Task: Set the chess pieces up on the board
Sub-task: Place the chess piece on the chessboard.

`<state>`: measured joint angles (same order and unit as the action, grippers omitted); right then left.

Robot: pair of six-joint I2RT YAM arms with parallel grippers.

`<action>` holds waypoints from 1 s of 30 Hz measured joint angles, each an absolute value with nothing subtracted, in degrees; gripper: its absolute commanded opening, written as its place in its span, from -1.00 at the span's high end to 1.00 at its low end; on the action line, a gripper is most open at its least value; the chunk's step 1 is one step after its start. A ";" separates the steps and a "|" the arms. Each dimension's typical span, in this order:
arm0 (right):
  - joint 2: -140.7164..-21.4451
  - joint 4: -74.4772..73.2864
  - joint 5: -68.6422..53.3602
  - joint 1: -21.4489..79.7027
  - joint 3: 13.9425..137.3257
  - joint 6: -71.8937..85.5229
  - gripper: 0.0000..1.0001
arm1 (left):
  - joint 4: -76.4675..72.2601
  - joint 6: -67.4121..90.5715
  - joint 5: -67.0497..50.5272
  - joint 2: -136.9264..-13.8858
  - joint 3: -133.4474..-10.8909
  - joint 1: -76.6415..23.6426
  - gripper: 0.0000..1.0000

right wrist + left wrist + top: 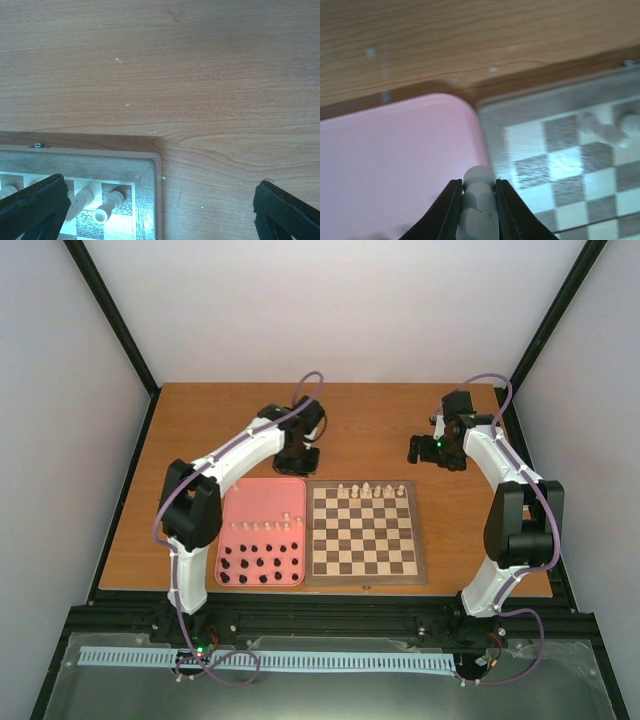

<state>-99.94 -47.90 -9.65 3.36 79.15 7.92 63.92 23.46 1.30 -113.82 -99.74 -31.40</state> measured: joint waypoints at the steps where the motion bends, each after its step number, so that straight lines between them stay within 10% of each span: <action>1: -99.98 -47.94 -9.67 3.36 79.29 7.92 -1.00 | 64.14 23.57 0.89 -114.45 -100.84 -32.86 0.75; 30: -100.05 -47.90 -9.67 3.36 79.44 7.90 -1.00 | 66.78 24.27 -3.33 -129.08 -113.86 -39.92 0.75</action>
<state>-100.05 -47.90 -9.67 3.36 79.44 7.90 66.78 24.27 -3.33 -129.08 -113.86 -39.92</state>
